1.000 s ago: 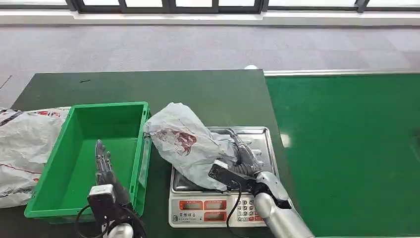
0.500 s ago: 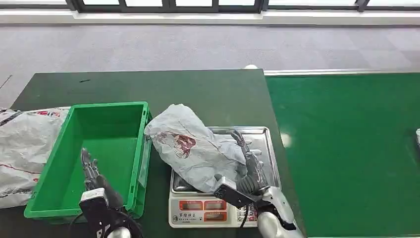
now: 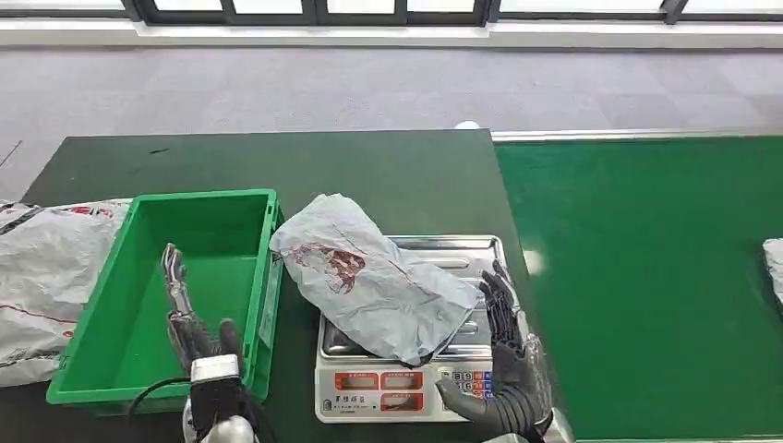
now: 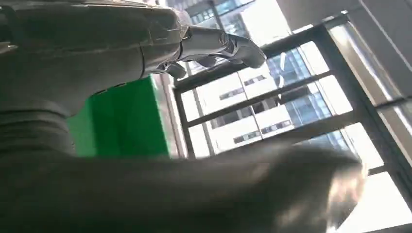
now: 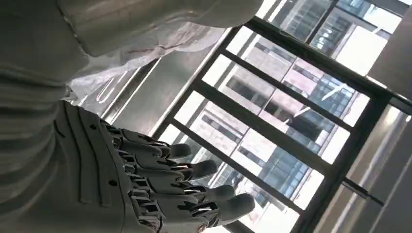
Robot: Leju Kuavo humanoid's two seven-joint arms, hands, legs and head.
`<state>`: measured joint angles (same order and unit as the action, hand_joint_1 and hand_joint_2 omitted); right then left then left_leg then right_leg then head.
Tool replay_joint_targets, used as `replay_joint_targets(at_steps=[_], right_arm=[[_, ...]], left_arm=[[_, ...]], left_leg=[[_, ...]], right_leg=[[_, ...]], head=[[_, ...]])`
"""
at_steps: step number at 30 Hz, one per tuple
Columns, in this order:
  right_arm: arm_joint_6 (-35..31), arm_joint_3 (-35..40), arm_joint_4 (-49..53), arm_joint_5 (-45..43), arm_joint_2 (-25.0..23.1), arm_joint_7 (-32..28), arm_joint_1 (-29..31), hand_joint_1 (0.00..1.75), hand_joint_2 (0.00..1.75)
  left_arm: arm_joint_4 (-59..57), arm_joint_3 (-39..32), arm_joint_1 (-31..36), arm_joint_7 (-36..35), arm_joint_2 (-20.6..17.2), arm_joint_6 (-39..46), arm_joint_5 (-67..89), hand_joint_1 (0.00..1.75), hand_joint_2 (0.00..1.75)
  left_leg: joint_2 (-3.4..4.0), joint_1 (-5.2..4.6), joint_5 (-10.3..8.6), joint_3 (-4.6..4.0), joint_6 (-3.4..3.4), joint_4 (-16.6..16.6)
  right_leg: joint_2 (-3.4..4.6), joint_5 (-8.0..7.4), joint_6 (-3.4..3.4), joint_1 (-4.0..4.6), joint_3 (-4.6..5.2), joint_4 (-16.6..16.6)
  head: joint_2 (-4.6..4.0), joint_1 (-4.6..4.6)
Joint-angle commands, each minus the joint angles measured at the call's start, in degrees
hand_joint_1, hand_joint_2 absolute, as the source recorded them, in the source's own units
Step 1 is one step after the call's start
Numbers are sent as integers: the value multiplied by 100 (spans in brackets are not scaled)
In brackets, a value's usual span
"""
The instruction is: Moved the parcel from conveyor to table for the left to box.
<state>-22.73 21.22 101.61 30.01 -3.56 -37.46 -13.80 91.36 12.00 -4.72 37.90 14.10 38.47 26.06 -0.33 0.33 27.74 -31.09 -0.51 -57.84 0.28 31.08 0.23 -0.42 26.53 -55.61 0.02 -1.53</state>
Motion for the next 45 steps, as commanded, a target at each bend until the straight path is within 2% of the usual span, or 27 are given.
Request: replay_joint_targets(at_steps=[1,4,5,7,8,10,13,14,16,18,22,27,28,32,34,36,37,38,40,42,43,45], right_arm=[[109,-445,303,-218,-125,-254,-431,0,175],[130,-447,291,-224,-116,-254,-404,0,175],[180,-438,275,-261,-84,-254,-372,0,175],[18,-261,333,-523,136,-254,-306,0,175],[-45,-190,306,-399,217,-254,-293,0,175],[-141,-109,319,-377,271,-254,-270,0,175],[-154,-53,361,-423,296,-254,-246,0,175],[-206,55,402,-514,376,-254,-204,0,175],[-210,72,361,-469,374,-254,-183,0,175],[-110,32,391,-527,319,-254,-112,0,175],[238,-154,319,-427,158,-254,32,0,175],[271,-143,241,-483,202,-254,91,0,175],[251,-134,184,-533,235,-254,142,0,175],[281,-227,31,-653,216,-254,356,0,175],[296,-251,8,-693,218,-254,389,0,175],[296,-251,8,-693,218,-254,389,0,175],[296,-251,8,-693,218,-254,389,0,175],[275,-248,7,-712,230,-254,381,0,175],[248,-258,32,-733,234,-254,356,0,175],[256,-313,55,-740,211,-254,315,0,175],[268,-323,64,-735,206,-254,309,0,175],[268,-323,64,-735,206,-254,309,0,175]], left_arm=[[-2468,711,1664,-1649,-368,-452,2928,0,175],[-2624,765,1738,-1776,-419,-553,3133,0,175],[-3057,963,2052,-2119,-512,-1122,3472,0,175],[-4572,1200,2976,-2197,-518,-1692,3627,0,175],[-5211,1245,3333,-2136,-466,-1614,3662,0,0],[-5840,1200,3684,-1982,-407,-1576,3569,0,0],[-5895,1242,3701,-1971,-409,-1700,3577,0,0],[-6000,1303,3792,-1979,-414,-1823,3588,0,175],[-6261,1446,4046,-2026,-376,-2169,3661,0,175],[-6566,1649,4237,-2217,-319,-2537,3861,0,175],[-6701,1958,4204,-2424,-397,-3123,4151,0,175],[-6760,2134,4268,-2306,-502,-3334,4280,0,175],[-6710,2133,4295,-2129,-548,-3285,4231,175,175],[-6435,2184,4371,-2042,-677,-3159,4234,175,175],[-6292,2203,4351,-2057,-718,-3046,4244,175,175],[-6292,2203,4351,-2057,-718,-3046,4244,175,175],[-6292,2203,4351,-2057,-718,-3046,4244,175,175],[-6100,2213,4294,-2126,-759,-2836,4271,175,175],[-5759,2212,4185,-2211,-805,-2452,4305,175,175],[-5103,2197,3974,-2440,-888,-2166,4396,175,175],[-4931,2204,3918,-2491,-917,-2212,4416,175,175],[-4931,2204,3918,-2491,-917,-2212,4416,175,175]], left_leg=[[-49,-6,-19,-2,3,11],[-34,-10,-24,-3,6,16],[-17,-10,-27,-9,4,18],[-9,-11,-31,-7,3,24],[-23,-8,-25,-1,3,12],[-61,-10,-48,-15,4,23],[-21,-10,-50,-21,8,19],[5,-8,-34,-10,7,10],[23,-11,-43,-17,4,19],[2,-7,-40,-18,4,9],[9,-11,-48,-13,0,19],[-2,-10,-48,15,2,18],[-2,-11,-57,7,3,23],[-12,-11,-52,10,7,2],[2,-14,-77,-17,7,19],[-13,-11,-66,-4,9,0],[-2,-15,-89,-32,8,16],[-16,-9,-63,6,10,-5],[9,-17,-109,-48,5,38],[0,-14,-71,12,5,15],[6,-17,-82,-7,3,24],[5,-12,-57,26,5,5]], right_leg=[[-50,-1,0,-7,-11,10],[-35,-9,0,-10,-10,12],[-20,-17,1,-10,2,10],[-12,-24,-3,-10,0,14],[-24,-15,-1,-8,-7,7],[-64,-25,-1,-10,-3,19],[-24,-34,0,-10,14,9],[4,-31,-2,-7,8,-1],[20,-44,-4,-9,24,-2],[-1,-36,-5,-5,18,-7],[7,-43,-4,-8,19,-2],[-2,-38,1,-8,-17,-3],[-2,-47,1,-9,-8,1],[-13,-38,0,-7,-21,-16],[-1,-63,-1,-11,17,-7],[-14,-48,4,-8,-2,-20],[-5,-71,3,-11,34,-12],[-16,-48,3,-6,-13,-22],[3,-93,-1,-14,59,3],[-2,-59,-2,-10,-6,-10],[2,-70,-4,-12,17,-6],[5,-47,-2,-8,-23,-18]], head=[[0,0],[0,0],[0,0],[0,0],[0,0],[0,0],[0,2],[0,2],[0,0],[0,2],[0,2],[0,2],[0,2],[0,2],[0,2],[0,2],[0,2],[0,2],[0,2],[0,2],[0,2],[0,2]])
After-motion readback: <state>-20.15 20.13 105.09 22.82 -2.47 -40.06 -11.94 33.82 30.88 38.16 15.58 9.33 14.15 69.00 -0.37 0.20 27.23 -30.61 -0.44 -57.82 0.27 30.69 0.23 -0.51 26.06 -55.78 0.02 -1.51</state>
